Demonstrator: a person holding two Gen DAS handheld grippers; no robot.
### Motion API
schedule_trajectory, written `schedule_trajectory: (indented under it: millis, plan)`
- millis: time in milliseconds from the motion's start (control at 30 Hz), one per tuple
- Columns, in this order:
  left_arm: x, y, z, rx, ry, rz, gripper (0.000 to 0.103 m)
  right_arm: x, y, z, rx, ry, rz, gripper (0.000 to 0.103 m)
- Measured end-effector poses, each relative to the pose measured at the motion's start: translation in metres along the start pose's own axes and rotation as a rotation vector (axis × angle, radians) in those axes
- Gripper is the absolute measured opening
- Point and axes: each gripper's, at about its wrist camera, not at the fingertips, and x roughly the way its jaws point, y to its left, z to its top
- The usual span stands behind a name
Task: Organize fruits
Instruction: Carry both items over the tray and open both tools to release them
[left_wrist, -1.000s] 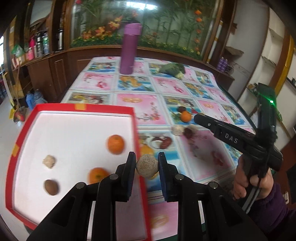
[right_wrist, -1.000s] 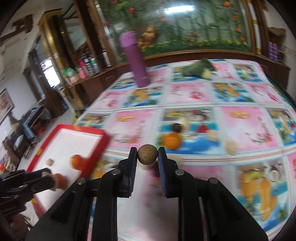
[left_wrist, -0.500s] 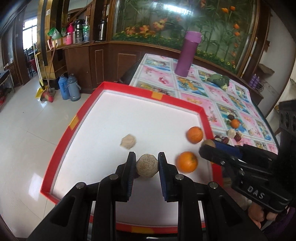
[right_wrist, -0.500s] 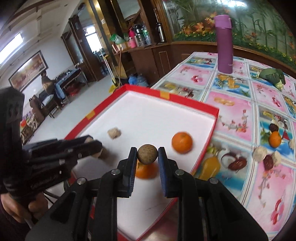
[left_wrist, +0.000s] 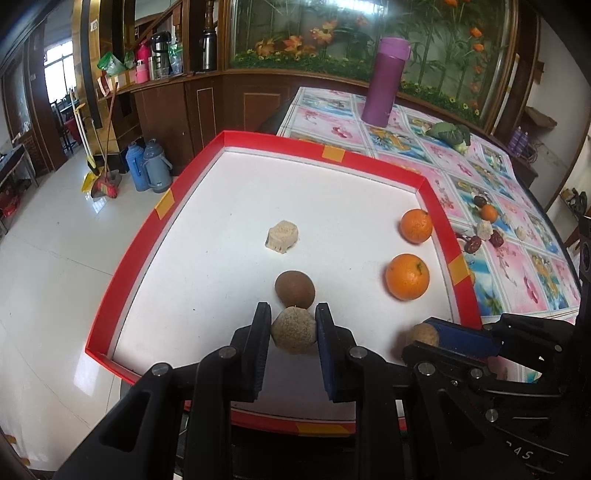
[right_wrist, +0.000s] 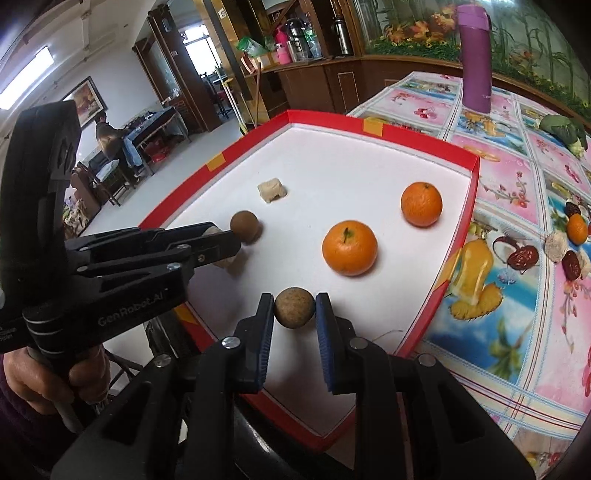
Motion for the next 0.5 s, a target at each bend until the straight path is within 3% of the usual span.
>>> schedule_trajectory:
  millis: [300, 500]
  plan:
    - [0.003, 0.0004, -0.001, 0.001, 0.002, 0.018, 0.027, 0.0096, 0.0001, -0.0001, -0.003, 0.009, -0.031, 0.025]
    - [0.0051, -0.0009, -0.0011, -0.004, 0.017, 0.016, 0.037, 0.0092, 0.0029, -0.0009, -0.022, 0.013, -0.041, 0.026]
